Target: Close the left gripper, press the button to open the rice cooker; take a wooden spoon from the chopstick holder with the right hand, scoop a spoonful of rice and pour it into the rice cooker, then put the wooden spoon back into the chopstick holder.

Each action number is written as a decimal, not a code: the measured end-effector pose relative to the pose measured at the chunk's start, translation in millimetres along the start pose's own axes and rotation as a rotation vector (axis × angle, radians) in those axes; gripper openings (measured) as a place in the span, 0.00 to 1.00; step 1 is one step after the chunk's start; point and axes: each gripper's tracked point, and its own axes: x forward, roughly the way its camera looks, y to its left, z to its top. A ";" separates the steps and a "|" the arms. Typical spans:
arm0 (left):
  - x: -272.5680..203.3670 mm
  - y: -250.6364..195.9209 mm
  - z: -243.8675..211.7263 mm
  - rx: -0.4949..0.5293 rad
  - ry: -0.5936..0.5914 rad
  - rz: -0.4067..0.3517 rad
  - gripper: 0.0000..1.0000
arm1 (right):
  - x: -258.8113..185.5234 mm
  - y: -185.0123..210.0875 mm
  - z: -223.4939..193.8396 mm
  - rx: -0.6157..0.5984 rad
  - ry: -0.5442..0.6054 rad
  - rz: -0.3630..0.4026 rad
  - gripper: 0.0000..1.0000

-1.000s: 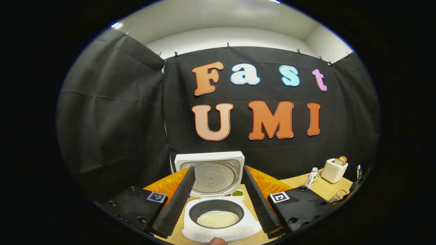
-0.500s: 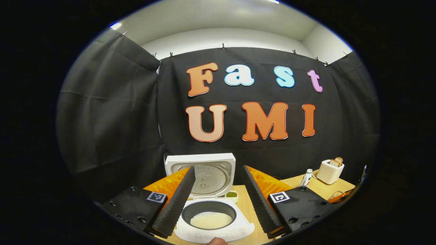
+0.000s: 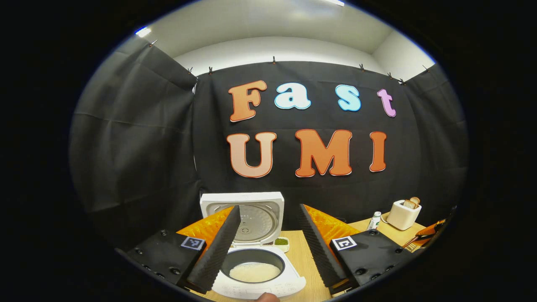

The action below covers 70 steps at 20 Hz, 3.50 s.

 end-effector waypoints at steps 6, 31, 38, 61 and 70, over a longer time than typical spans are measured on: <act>-8.8 15.3 8.5 -0.002 -0.022 0.043 0.94 | 6.6 49.9 -31.9 0.027 0.090 0.106 0.15; -77.4 208.1 -22.1 -0.003 0.003 0.384 0.94 | 197.8 64.6 -295.8 -0.495 0.395 0.023 0.16; -76.6 217.9 -36.6 -0.028 0.021 0.381 0.94 | 214.5 52.0 -340.0 -0.972 0.385 0.039 0.15; -63.5 206.5 -34.8 -0.029 0.017 0.367 0.94 | 149.7 98.2 -427.7 -1.850 0.346 0.504 0.16; -44.6 152.2 -22.6 -0.023 0.014 0.281 0.94 | 123.8 152.0 -299.5 -1.207 0.259 0.330 0.15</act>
